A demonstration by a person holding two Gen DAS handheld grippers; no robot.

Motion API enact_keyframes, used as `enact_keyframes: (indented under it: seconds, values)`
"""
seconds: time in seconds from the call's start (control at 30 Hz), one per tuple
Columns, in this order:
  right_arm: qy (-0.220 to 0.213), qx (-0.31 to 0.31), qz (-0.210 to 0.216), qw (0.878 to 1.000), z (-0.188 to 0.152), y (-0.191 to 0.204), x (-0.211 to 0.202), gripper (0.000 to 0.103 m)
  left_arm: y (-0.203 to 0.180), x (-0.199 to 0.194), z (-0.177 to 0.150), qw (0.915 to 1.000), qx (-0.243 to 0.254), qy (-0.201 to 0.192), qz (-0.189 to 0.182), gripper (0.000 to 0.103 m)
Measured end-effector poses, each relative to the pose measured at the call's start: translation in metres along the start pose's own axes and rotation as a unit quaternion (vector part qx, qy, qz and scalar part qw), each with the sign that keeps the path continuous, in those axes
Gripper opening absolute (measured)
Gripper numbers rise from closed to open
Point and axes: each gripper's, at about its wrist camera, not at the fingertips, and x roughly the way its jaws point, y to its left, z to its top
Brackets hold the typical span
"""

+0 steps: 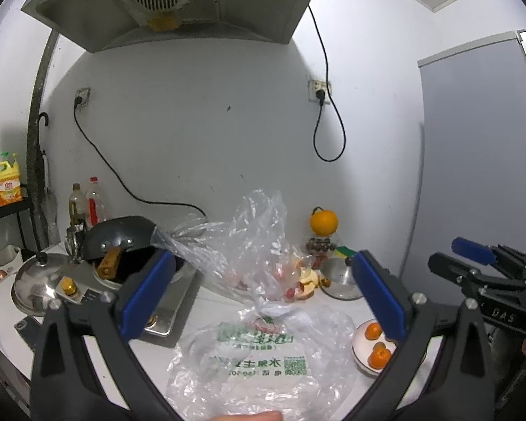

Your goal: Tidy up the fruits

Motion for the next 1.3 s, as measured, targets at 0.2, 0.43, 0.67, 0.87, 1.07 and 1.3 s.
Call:
enact_keyframes:
  seconds: [0.2, 0.43, 0.67, 0.87, 1.07, 1.3]
  values:
    - [0.007, 0.001, -0.001, 1.0, -0.002, -0.003, 0.009, 0.065, -0.002, 0.01, -0.001, 1.0, -0.001, 0.005, 0.001, 0.102]
    - [0.008, 0.005, -0.003, 1.0, -0.002, -0.01, 0.017, 0.065, -0.005, 0.021, -0.001, 1.0, 0.0, 0.008, 0.0, 0.102]
    - [0.012, 0.01, -0.005, 1.0, -0.002, -0.019, 0.026, 0.065, -0.01, 0.03, 0.0, 0.9999, 0.002, 0.013, -0.003, 0.102]
    - [0.013, 0.011, -0.004, 1.0, -0.002, -0.02, 0.029, 0.065, -0.01, 0.031, 0.0, 0.9999, 0.001, 0.013, -0.001, 0.102]
    - [0.012, 0.012, -0.005, 1.0, -0.002, -0.02, 0.029, 0.065, -0.008, 0.027, 0.0, 0.9999, -0.005, 0.01, 0.006, 0.102]
    - [0.006, 0.008, -0.008, 1.0, -0.001, -0.015, 0.026, 0.065, -0.007, 0.02, 0.001, 0.9999, -0.009, 0.008, 0.008, 0.102]
